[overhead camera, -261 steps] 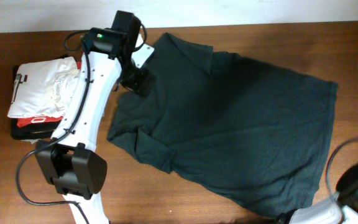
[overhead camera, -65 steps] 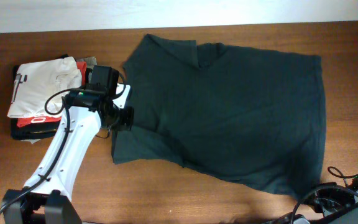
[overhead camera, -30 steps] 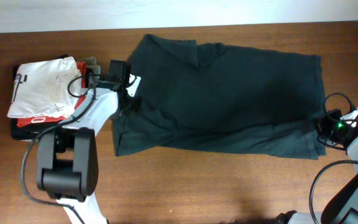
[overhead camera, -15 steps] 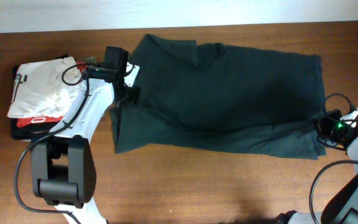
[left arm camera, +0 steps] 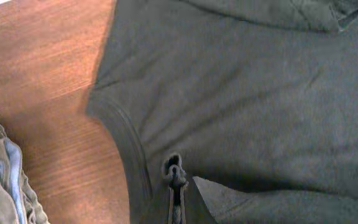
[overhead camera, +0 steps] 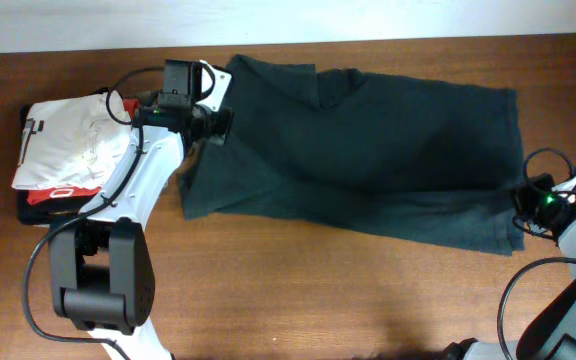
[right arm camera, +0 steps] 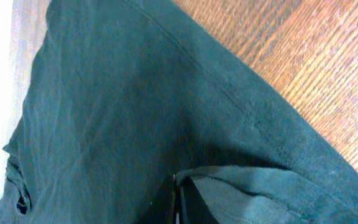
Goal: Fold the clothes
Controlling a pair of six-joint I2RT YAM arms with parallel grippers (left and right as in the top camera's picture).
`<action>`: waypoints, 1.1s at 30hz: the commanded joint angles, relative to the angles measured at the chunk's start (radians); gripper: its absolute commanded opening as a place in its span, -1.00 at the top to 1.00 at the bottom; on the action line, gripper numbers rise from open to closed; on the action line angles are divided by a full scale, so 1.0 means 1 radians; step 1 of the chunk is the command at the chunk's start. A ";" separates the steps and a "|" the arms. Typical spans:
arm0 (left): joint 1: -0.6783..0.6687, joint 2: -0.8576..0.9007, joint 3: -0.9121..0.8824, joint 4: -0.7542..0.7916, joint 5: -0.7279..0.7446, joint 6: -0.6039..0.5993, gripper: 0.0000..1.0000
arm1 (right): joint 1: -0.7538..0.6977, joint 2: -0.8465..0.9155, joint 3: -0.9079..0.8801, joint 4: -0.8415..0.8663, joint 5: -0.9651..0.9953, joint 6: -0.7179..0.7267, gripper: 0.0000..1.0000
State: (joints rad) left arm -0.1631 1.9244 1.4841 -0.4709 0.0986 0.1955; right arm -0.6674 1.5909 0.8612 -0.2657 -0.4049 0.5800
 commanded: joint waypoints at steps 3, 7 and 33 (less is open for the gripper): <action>0.002 0.043 0.019 -0.018 0.002 0.020 0.99 | 0.006 0.003 0.010 0.063 0.003 -0.003 0.92; 0.002 0.045 0.019 -0.032 -0.013 0.020 0.98 | 0.006 0.017 0.010 0.126 -0.006 -0.026 0.62; 0.034 0.045 -0.080 -0.560 -0.179 -0.158 0.99 | -0.071 0.198 0.011 -0.422 0.185 -0.183 0.69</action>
State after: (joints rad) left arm -0.1360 1.9591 1.4120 -1.0588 -0.0093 0.0380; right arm -0.7383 1.7176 0.9054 -0.7216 -0.2398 0.4099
